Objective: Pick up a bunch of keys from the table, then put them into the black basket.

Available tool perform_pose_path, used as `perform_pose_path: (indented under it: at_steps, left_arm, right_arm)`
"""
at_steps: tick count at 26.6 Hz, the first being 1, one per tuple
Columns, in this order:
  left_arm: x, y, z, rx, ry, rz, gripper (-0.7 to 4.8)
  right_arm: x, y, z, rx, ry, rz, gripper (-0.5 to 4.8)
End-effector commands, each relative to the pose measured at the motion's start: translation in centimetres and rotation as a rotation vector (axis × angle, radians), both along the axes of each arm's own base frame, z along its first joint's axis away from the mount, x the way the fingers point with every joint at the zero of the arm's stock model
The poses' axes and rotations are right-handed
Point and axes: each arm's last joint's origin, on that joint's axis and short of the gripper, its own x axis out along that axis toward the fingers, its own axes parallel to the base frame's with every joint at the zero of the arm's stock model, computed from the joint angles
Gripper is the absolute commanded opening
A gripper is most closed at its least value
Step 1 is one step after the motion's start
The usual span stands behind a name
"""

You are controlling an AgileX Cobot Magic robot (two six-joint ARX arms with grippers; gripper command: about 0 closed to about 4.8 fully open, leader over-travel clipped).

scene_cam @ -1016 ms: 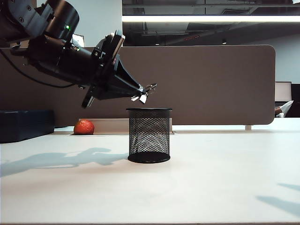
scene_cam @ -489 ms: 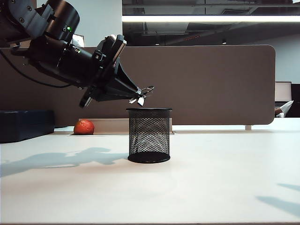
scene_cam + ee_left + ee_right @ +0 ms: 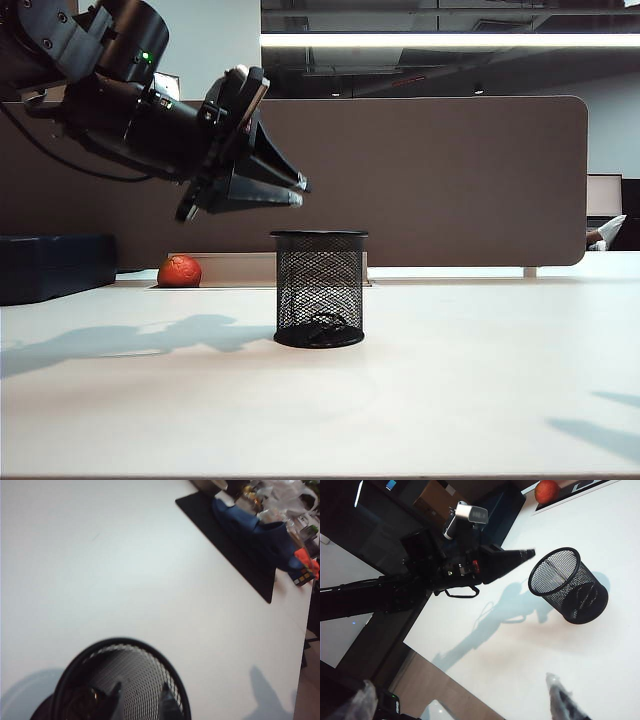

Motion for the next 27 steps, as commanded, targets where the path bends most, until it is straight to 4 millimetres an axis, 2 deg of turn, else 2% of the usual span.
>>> perform_pose_path:
  at_steps: [1, 3, 4, 6, 8, 9, 11, 14, 15, 20, 22, 27]
  left_arm:
    - [0.2, -0.2, 1.3, -0.061, -0.115, -0.042, 0.87]
    - [0.3, -0.2, 1.9, -0.088, -0.171, -0.053, 0.71]
    - [0.2, -0.1, 2.5, -0.098, -0.205, -0.046, 0.07]
    - [0.1, 0.0, 3.1, -0.091, -0.241, -0.007, -0.06]
    - [0.2, 0.8, 3.9, -0.065, -0.308, 0.045, -0.06]
    - [0.1, 1.2, 4.5, -0.042, -0.358, 0.091, -0.06]
    - [0.1, 2.1, 5.4, -0.011, -0.422, 0.160, -0.06]
    - [-0.1, 3.8, 7.1, 0.023, -0.507, 0.270, -0.06]
    - [-0.2, 4.4, 7.7, 0.028, -0.528, 0.299, -0.06]
    - [-1.2, 7.9, 10.6, 0.065, -0.645, 0.429, -0.06]
    - [-2.4, 10.5, 12.3, 0.122, -0.681, 0.550, -0.06]
    - [-4.7, 13.6, 14.1, 0.211, -0.697, 0.645, -0.06]
  right_arm:
    - [0.0, 0.0, 0.2, -0.030, -0.054, -0.008, 4.48]
    - [0.0, -0.1, 0.3, -0.046, -0.071, -0.022, 4.48]
    - [0.1, -0.1, 0.3, -0.063, -0.091, -0.044, 4.48]
    - [0.2, -0.2, 0.4, -0.084, -0.118, -0.082, 4.20]
    - [0.3, -0.3, 0.6, -0.115, -0.166, -0.110, 3.30]
    - [0.4, -0.3, 0.7, -0.140, -0.200, -0.125, 2.26]
    - [0.5, -0.4, 0.8, -0.171, -0.244, -0.146, 1.00]
    - [0.6, -0.4, 1.2, -0.208, -0.314, -0.173, 0.07]
    - [0.6, -0.4, 1.3, -0.219, -0.337, -0.184, -0.06]
    - [0.9, -0.8, 1.9, -0.291, -0.425, -0.330, -0.06]
    - [1.1, -1.1, 2.1, -0.365, -0.463, -0.451, -0.06]
    - [1.2, -1.5, 2.2, -0.486, -0.514, -0.564, -0.06]
